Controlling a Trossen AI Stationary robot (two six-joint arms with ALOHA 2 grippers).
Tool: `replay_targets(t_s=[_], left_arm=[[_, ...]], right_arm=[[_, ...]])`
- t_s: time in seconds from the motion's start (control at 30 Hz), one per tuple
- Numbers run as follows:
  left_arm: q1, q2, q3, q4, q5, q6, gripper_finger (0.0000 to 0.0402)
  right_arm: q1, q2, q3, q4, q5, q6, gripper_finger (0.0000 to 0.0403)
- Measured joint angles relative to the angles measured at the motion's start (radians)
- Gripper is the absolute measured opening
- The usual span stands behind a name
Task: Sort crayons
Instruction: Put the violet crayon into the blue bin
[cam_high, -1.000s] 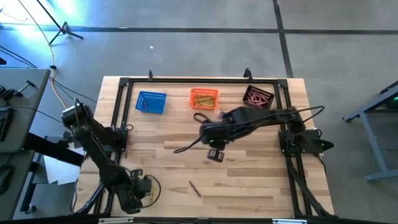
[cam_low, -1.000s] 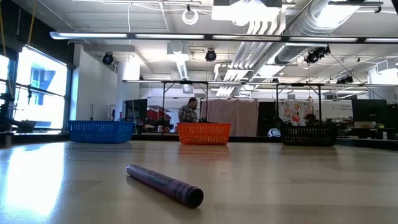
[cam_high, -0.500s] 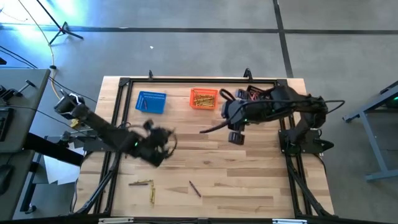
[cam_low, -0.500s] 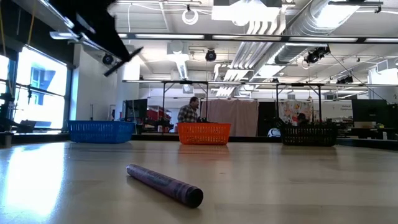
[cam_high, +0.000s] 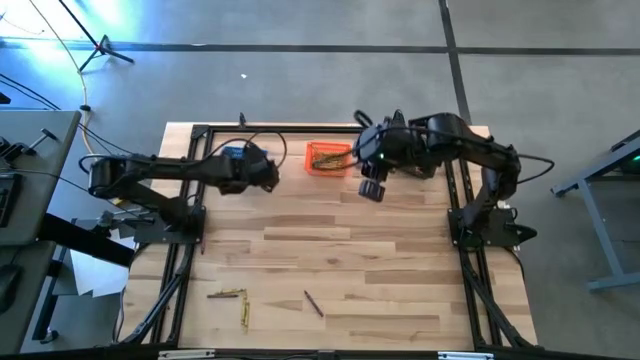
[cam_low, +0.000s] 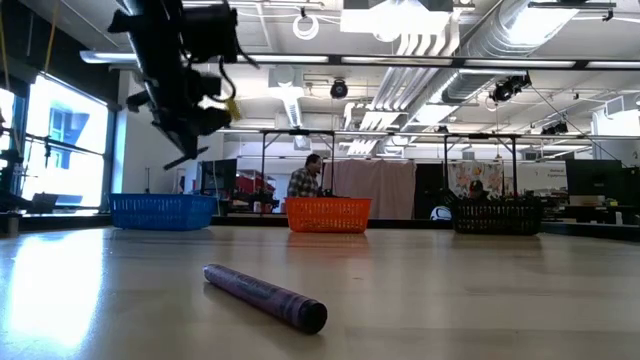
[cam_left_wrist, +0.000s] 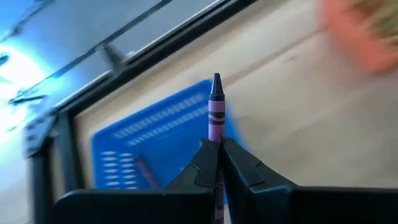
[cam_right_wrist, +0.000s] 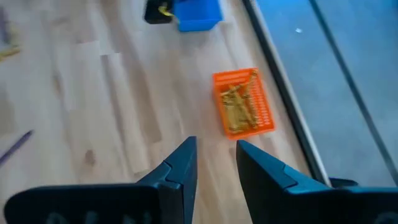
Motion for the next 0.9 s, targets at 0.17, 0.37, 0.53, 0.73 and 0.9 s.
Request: replay_targets(t_s=[0.17, 0.37, 0.53, 0.73, 0.9], left_arm=[[0.119, -0.001, -0.071, 0.01, -0.051, 0.011, 0.0001], [0.203, -0.001, -0.138, 0.066, -0.051, 0.014, 0.0001], [0.229, -0.001, -0.183, 0.13, -0.049, 0.102, 0.0001], [0.246, -0.001, -0.192, 0.198, -0.014, 0.182, 0.0017], [0.251, -0.001, -0.192, 0.259, 0.033, 0.263, 0.0057]], right_arm=[[-0.077, 0.002, 0.0, 0.002, 0.026, 0.0, 0.0099], [-0.149, 0.003, 0.0, 0.004, 0.027, 0.008, 0.0099], [-0.178, 0.003, 0.0, 0.004, 0.026, 0.031, 0.0099], [-0.184, 0.003, 0.0, 0.004, 0.01, 0.04, 0.0099], [-0.184, 0.003, 0.0, 0.002, 0.005, 0.069, 0.0099]])
